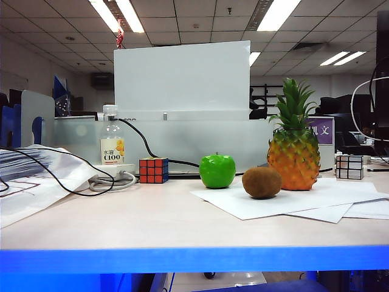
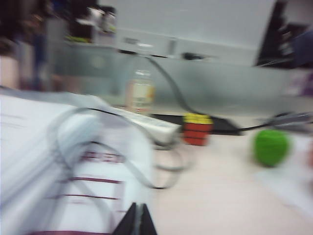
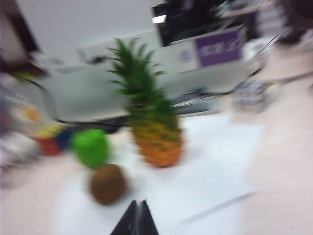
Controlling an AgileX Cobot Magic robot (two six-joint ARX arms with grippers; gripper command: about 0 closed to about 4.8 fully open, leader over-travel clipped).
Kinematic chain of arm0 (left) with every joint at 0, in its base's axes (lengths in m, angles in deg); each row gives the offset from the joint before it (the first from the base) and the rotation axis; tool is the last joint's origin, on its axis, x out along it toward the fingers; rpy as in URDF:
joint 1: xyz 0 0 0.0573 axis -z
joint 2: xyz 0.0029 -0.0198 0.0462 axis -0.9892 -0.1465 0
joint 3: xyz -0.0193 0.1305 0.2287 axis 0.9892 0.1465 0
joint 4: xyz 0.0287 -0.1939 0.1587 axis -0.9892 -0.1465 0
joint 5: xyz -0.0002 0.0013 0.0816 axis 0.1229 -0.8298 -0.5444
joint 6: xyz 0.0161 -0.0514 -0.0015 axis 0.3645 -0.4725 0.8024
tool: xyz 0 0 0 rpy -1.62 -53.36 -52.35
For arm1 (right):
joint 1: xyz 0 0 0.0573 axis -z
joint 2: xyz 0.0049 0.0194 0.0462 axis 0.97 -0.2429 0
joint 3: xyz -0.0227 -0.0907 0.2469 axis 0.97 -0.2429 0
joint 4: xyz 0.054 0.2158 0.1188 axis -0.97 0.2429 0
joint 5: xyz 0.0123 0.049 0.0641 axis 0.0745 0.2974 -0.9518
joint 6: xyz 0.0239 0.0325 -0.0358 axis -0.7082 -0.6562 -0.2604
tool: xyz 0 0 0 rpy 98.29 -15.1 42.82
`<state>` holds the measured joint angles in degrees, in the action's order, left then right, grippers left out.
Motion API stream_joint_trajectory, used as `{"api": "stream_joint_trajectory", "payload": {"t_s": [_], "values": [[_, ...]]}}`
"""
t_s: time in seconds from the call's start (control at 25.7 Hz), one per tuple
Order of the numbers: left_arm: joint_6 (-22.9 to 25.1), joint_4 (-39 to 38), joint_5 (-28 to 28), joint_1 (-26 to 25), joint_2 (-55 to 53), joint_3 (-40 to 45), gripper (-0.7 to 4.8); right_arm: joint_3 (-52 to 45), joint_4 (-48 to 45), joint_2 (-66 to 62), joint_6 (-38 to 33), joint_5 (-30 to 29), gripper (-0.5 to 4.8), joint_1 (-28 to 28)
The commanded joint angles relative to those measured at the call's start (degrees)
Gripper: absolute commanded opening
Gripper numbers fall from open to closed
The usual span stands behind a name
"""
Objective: Arrange all the fruits from large to small from left to right in a row.
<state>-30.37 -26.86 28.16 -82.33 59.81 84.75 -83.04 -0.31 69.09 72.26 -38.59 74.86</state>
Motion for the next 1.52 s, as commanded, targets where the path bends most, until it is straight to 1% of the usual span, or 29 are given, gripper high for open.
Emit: {"api": "stream_joint_trajectory", "payload": {"t_s": [0.04,0.08,0.16,0.19,0.27,0.39,0.47,0.58,0.62,0.66,0.7,0.74,0.78,0.93,0.97,1.05,1.09,1.28,1.52], "values": [[-4.0,2.9,14.7,0.0,0.1,-0.1,-0.06,-0.2,-7.7,0.1,-9.6,-7.2,-0.01,-0.3],[-4.6,3.5,17.4,0.1,0.1,-0.1,-0.06,-0.3,-11.3,0.0,-9.8,-9.0,-0.01,-0.7],[-5.9,4.7,21.6,0.1,0.1,-0.1,-0.06,-0.3,-17.5,-1.2,-8.8,-9.5,-0.01,-2.3],[-5.9,5.0,22.6,0.1,0.1,-0.1,-0.06,-0.3,-20.7,-2.6,-6.7,-9.4,-0.01,-3.6],[-5.9,5.1,23.8,0.1,0.1,-0.1,-0.06,-0.2,-23.7,-6.1,-2.1,-8.3,0.00,-5.8],[-5.9,5.0,25.6,0.1,0.1,-0.1,-0.06,0.2,-27.1,-16.0,4.1,-6.5,0.04,-9.9],[-6.2,5.0,26.8,0.1,0.1,-0.1,-0.06,1.4,-30.7,-25.4,8.2,-6.4,0.49,-12.7],[-6.1,5.0,27.6,0.1,0.1,-0.1,-0.06,4.9,-38.5,-41.0,14.1,-4.1,1.49,-16.9],[-6.1,5.0,27.6,0.1,0.1,-0.1,-0.06,6.6,-41.8,-46.8,16.2,-2.6,1.99,-18.3],[-6.1,5.0,27.6,0.1,0.1,-0.1,-0.06,8.1,-44.3,-51.3,17.6,-1.7,2.62,-19.1],[-6.1,5.0,27.5,0.1,0.1,-0.1,-0.06,10.0,-47.0,-56.7,18.8,-1.0,3.60,-19.8],[-6.1,5.1,27.4,0.1,0.1,-0.1,-0.06,11.8,-48.7,-60.9,19.3,-0.5,4.34,-20.2],[-6.1,5.1,27.4,0.1,0.1,-0.1,-0.06,13.9,-50.4,-65.6,19.5,-0.7,4.79,-20.2],[-6.0,5.0,27.3,0.0,0.0,-0.1,-0.04,20.3,-51.6,-77.0,19.5,-0.6,4.79,-20.1],[-6.0,5.1,27.4,0.0,0.1,-0.1,-0.03,21.3,-51.7,-78.5,19.6,0.4,4.79,-19.8],[-6.1,5.0,27.4,0.1,0.1,-0.1,0.16,23.7,-51.7,-82.4,19.7,2.1,4.79,-19.8],[-6.1,5.0,27.1,0.1,0.1,-0.1,0.35,24.8,-51.7,-84.0,20.3,2.4,4.79,-19.8],[-6.1,5.1,27.2,0.1,0.1,-0.1,0.36,30.9,-51.7,-92.6,21.7,1.8,4.79,-19.8],[-5.9,5.2,27.2,0.0,0.1,-0.1,0.36,35.5,-51.5,-99.1,22.4,2.1,4.79,-19.8]]}}
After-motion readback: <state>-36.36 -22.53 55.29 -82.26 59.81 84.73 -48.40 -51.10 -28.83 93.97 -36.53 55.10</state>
